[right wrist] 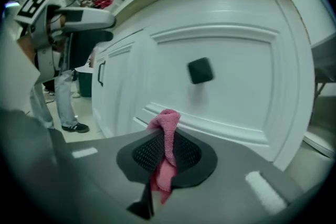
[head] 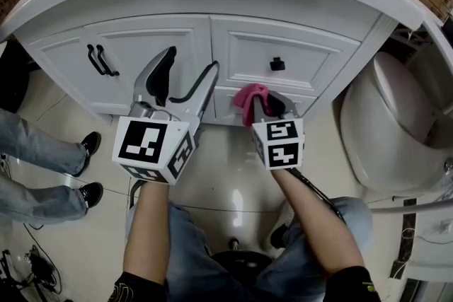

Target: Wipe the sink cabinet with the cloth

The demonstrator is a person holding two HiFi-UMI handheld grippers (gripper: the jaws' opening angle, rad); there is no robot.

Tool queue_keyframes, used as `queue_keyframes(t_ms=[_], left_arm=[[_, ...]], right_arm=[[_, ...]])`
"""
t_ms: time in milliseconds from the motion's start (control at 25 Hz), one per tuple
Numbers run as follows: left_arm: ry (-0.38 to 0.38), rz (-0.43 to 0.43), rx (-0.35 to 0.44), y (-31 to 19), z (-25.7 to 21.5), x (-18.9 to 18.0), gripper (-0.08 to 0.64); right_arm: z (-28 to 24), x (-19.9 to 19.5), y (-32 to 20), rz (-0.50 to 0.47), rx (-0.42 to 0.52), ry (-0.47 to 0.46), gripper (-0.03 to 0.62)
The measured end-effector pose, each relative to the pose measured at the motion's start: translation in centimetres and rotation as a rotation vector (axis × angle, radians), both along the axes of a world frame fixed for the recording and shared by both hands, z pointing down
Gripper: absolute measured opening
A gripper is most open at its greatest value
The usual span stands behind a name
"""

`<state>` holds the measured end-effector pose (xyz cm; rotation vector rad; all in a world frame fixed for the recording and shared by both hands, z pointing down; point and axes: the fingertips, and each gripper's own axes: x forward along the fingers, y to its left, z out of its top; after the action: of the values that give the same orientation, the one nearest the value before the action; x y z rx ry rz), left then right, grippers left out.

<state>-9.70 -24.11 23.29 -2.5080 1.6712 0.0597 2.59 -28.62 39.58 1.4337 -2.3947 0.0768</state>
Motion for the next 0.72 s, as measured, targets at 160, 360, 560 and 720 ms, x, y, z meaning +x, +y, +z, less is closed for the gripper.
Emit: queue_keyframes(t_ms=[160,360,560,720], left_arm=[[-0.031,-0.017,-0.015,0.3,0.6,-0.8,0.318],[-0.084,-0.035,-0.031,1.2,1.3,-2.0,0.318],[-0.081,-0.038,-0.041,1.1,1.5,-3.0,0.318],[-0.060,-0.008,-0.029,0.9,1.1,-1.9,0.318]], right_arm=[[2.1,-6.8,0.4,-0.132,0.009,0.041,0.026],[5.2,-9.3,-0.4,-0.146,-0.052,0.021,0.026],[5.1,-5.4,-1.4,-0.072,-0.062,0.050,0.027],[5.5,0.4,-1.6,0.017,-0.047,0.124,0.028]])
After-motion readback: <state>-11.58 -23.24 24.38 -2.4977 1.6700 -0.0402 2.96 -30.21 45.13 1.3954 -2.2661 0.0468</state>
